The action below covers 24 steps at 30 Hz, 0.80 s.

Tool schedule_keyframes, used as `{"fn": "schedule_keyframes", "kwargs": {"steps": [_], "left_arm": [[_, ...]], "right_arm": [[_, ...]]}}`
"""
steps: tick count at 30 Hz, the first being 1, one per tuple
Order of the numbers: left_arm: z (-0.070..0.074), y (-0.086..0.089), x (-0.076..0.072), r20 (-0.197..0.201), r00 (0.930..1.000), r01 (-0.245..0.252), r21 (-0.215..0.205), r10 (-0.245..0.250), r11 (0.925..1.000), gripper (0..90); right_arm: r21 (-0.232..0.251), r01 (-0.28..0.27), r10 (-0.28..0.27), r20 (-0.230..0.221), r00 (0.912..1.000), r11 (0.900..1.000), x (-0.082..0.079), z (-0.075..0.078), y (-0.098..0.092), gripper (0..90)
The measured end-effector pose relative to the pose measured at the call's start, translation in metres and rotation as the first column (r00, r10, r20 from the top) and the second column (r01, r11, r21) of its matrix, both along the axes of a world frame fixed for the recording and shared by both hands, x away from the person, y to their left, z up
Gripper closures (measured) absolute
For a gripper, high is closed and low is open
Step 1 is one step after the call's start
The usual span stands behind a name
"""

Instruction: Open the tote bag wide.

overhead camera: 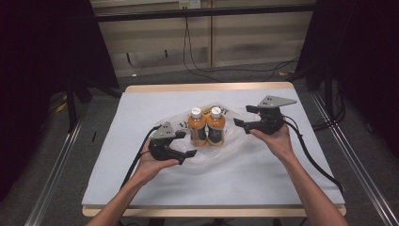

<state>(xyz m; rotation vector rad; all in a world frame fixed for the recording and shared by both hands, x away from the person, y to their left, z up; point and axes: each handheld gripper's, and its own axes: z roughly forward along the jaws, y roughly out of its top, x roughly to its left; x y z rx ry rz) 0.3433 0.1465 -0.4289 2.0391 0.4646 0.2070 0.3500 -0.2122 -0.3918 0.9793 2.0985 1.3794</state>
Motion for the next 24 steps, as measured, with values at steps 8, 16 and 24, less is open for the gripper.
{"fn": "schedule_keyframes", "kwargs": {"steps": [8, 16, 24], "left_arm": [[0.007, 0.017, -0.010, 0.047, 0.9981, -0.041, 0.002, 0.041, 0.9992, 8.9], [0.012, 0.049, -0.026, 0.083, 0.9881, -0.125, -0.058, 0.130, 0.9904, 7.1], [0.002, 0.079, -0.039, 0.075, 0.9776, -0.194, -0.036, 0.197, 0.9803, 5.0]], "right_arm": [[0.015, 0.034, -0.034, 0.007, 0.9994, 0.999, -0.030, 0.003, -0.018, 10.0], [0.086, 0.098, -0.101, 0.029, 0.9945, 0.991, -0.065, -0.001, -0.045, 11.8], [0.084, 0.149, -0.149, -0.007, 0.9889, 0.985, -0.097, -0.016, -0.063, 12.2]]}}
